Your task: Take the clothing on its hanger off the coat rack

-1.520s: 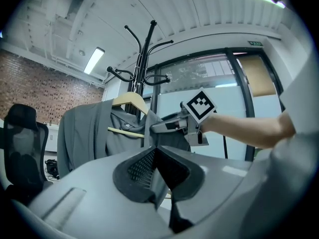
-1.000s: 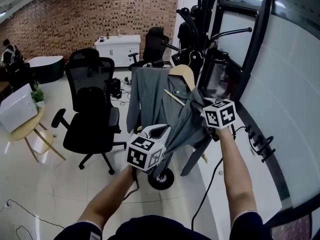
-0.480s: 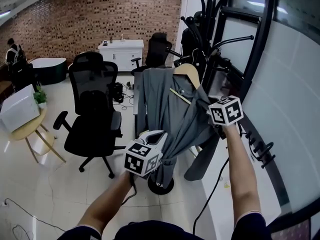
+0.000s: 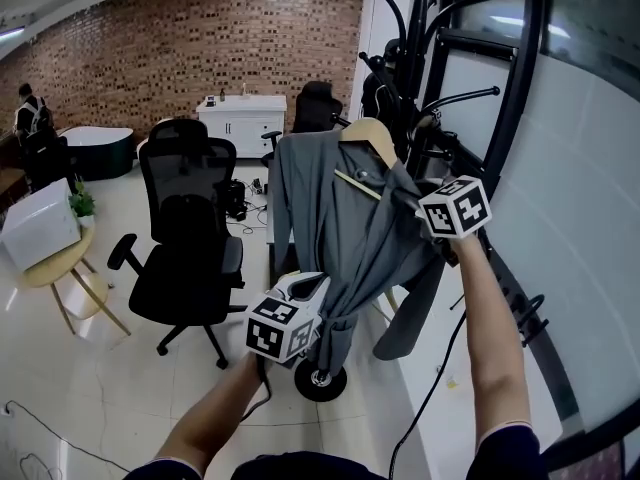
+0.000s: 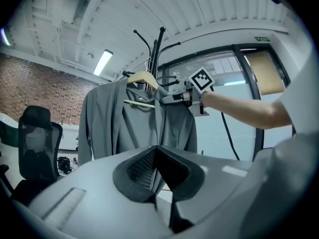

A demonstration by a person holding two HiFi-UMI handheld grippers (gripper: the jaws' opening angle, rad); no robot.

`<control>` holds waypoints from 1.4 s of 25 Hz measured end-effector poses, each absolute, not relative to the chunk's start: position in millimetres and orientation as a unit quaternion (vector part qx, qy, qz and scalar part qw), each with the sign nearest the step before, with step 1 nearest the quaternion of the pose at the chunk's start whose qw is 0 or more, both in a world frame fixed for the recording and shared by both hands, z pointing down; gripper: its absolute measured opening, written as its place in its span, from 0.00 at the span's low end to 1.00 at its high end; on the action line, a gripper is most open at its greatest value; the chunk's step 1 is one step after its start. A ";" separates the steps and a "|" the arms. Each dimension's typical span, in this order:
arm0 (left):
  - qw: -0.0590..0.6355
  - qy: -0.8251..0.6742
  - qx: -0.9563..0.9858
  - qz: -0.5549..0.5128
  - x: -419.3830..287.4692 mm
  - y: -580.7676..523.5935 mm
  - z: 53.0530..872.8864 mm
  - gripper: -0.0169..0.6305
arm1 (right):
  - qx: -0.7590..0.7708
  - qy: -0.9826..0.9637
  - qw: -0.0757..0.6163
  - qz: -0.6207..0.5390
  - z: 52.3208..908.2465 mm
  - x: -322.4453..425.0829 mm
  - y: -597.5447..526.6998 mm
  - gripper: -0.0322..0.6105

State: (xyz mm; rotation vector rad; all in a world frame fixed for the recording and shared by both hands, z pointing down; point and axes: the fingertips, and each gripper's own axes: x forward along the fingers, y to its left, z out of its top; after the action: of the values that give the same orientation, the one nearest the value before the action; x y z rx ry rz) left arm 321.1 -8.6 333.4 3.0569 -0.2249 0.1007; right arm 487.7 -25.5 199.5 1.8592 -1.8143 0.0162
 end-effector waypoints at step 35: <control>0.061 -0.255 0.964 0.038 191.2 -43.6 355.5 0.05 | 0.550 -0.793 0.260 -0.032 264.0 324.9 -81.2 0.11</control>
State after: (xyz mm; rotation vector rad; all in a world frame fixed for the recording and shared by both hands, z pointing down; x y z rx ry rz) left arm 191.2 -43.6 355.5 2.9177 -0.7727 0.1164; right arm 324.9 -81.2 264.0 1.4891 -2.1487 -0.0861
